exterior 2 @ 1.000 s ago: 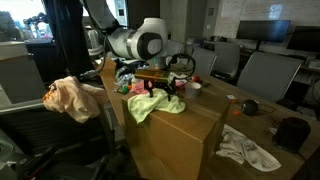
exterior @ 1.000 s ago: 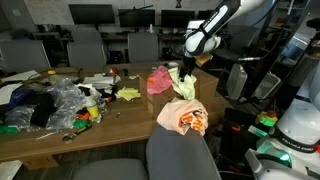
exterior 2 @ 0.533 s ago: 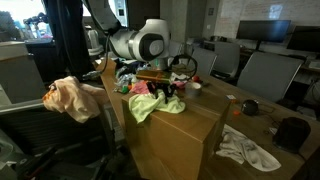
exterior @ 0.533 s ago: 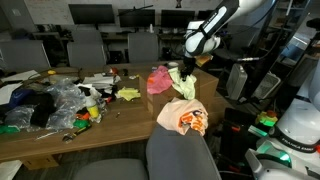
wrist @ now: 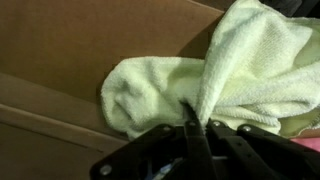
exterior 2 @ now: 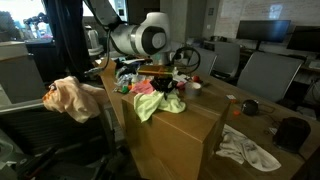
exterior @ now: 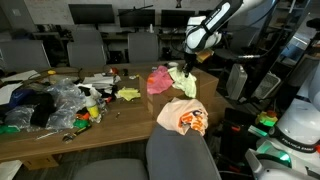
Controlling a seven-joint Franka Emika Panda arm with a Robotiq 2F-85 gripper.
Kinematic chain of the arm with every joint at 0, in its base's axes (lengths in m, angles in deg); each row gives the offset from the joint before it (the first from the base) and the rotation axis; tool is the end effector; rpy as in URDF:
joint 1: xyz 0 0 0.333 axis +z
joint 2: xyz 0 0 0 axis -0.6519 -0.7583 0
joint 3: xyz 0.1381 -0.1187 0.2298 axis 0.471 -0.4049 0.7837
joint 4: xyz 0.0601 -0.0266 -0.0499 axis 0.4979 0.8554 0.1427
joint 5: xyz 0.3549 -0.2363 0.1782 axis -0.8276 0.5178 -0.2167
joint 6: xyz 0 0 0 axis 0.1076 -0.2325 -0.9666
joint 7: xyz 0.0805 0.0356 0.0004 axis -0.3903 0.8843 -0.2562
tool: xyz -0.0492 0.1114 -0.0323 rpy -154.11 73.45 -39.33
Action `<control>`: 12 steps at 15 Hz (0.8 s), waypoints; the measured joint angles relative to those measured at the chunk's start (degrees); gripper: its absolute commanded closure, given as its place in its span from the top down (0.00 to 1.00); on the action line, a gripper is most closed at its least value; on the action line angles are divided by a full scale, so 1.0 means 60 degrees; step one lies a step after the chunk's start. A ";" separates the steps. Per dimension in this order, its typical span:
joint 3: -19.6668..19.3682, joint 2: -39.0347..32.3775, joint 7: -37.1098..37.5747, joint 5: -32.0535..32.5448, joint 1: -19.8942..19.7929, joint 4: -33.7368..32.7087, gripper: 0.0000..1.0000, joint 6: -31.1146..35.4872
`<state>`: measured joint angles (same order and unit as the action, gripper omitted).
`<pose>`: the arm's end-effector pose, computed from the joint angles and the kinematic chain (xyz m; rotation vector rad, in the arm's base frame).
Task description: Hang the peach and yellow shirts on the back of the chair
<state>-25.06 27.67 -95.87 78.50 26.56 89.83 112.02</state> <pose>0.5284 -0.2601 0.1933 3.0168 -0.2283 0.0826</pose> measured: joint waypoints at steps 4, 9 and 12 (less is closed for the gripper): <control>-0.0018 0.0968 0.0103 0.0889 0.0065 -0.0014 0.04 -0.0387; 0.0129 0.2869 0.0044 0.1638 0.0316 -0.0030 0.04 -0.1490; 0.0362 0.3974 0.0003 0.1779 0.0479 -0.0152 0.04 -0.2335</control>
<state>-22.89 51.52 -95.85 89.17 29.43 88.92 98.01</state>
